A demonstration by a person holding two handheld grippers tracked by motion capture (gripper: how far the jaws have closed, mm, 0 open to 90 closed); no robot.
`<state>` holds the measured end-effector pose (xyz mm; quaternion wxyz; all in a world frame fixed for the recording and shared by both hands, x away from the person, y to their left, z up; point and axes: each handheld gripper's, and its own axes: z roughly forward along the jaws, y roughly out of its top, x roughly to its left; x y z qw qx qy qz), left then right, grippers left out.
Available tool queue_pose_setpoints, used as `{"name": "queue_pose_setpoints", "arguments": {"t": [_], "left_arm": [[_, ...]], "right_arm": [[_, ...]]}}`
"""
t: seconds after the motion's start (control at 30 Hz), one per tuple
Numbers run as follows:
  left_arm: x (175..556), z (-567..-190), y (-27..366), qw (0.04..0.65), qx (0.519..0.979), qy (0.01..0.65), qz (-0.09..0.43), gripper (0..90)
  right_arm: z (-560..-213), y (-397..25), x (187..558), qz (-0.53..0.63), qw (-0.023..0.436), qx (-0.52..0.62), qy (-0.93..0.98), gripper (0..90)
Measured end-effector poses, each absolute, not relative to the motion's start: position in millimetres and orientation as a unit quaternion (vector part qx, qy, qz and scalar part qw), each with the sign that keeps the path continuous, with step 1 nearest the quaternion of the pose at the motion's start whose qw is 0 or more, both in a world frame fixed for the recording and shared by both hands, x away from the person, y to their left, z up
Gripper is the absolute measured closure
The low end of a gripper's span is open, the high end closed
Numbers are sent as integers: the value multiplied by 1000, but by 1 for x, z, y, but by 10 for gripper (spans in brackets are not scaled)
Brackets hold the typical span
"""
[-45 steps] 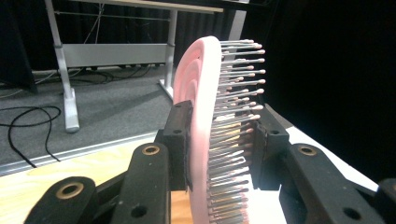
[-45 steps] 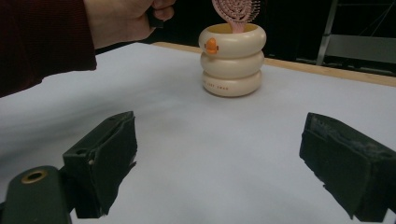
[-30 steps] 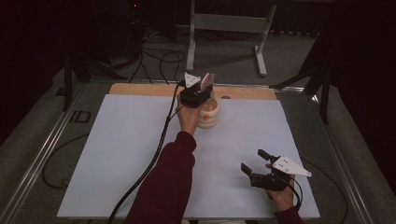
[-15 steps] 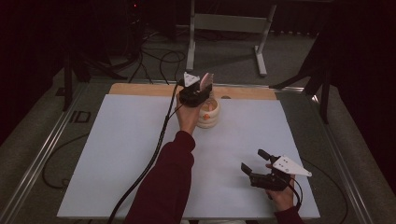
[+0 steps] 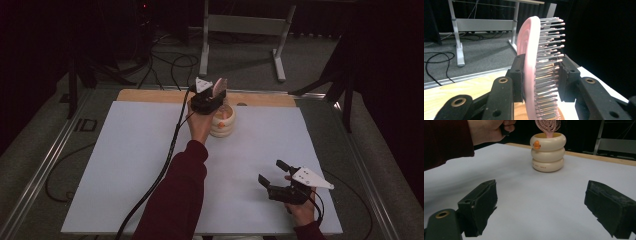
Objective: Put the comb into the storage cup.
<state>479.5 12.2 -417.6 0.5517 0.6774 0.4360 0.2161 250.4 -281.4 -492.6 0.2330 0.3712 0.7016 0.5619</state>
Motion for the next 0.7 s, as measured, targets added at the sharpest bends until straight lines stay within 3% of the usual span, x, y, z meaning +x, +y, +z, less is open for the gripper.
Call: {"name": "queue_pose_setpoints", "arguments": {"t": [0.7], "left_arm": [[481, -419, 18, 546, 678, 441, 218, 624]], "right_arm": [[-493, -282, 250, 562, 233, 371, 701, 108]]}}
